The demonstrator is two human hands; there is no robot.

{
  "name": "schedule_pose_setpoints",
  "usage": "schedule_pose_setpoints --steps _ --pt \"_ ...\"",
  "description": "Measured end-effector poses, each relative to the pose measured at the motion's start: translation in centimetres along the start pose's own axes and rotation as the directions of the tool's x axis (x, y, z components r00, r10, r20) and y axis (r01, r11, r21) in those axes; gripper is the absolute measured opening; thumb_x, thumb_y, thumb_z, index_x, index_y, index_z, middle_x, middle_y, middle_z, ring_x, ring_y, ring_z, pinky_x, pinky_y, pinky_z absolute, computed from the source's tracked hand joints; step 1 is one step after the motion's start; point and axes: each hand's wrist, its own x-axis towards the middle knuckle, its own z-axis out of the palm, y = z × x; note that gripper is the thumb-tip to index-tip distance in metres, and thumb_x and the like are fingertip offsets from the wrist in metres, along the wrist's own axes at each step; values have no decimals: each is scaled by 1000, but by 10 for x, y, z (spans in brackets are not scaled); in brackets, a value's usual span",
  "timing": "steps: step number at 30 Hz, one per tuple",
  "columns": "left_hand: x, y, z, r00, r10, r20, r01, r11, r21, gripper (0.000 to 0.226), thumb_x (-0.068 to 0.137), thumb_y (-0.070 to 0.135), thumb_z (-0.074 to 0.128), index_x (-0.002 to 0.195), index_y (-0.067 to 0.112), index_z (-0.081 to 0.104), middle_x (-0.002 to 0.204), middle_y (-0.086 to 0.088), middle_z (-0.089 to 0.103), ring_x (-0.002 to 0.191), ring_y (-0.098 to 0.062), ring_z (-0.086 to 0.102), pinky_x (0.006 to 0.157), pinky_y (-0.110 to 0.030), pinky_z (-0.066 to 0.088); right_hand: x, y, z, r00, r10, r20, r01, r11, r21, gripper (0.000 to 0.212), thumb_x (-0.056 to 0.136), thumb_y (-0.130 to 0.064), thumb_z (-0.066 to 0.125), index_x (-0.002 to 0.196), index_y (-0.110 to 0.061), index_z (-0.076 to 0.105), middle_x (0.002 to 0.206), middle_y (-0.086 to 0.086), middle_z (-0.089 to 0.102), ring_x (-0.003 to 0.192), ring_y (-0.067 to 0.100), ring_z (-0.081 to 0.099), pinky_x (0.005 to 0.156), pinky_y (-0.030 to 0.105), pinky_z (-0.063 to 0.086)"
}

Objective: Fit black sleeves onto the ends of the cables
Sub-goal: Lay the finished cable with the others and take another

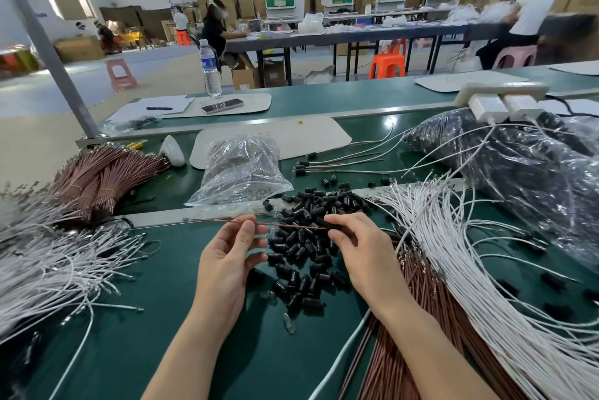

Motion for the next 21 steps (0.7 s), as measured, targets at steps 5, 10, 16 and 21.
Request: schedule_pose_setpoints --steps 5,10,16,21 --pt "-2 1 0 1000 9 4 -9 1000 23 24 83 27 66 101 11 69 86 -3 75 70 -11 66 61 -21 56 -2 -5 0 998 -59 -6 59 998 13 28 97 -11 66 122 -22 72 113 -17 63 105 -8 59 88 3 41" --pt "-6 2 1 999 26 39 -30 994 102 15 81 37 73 83 23 77 91 -8 76 74 -14 68 63 -21 55 -9 -12 0 982 -183 50 187 976 -108 27 96 -20 67 123 -26 71 113 -19 64 100 0 61 91 9 44" --pt "-14 1 4 975 108 193 -170 924 342 17 84 41 71 93 28 77 91 -3 77 79 -9 69 72 -19 53 -17 -24 6 921 -387 51 381 863 -332 27 93 -22 71 120 -27 72 111 -15 70 99 11 60 95 21 45" --pt "-16 -3 7 965 145 217 -221 897 382 18 85 40 71 100 32 76 90 -1 77 83 -12 72 74 -19 55 -19 -27 8 876 -481 27 454 806 -381 26 93 -19 70 119 -22 73 111 -11 70 86 11 65 84 25 55"
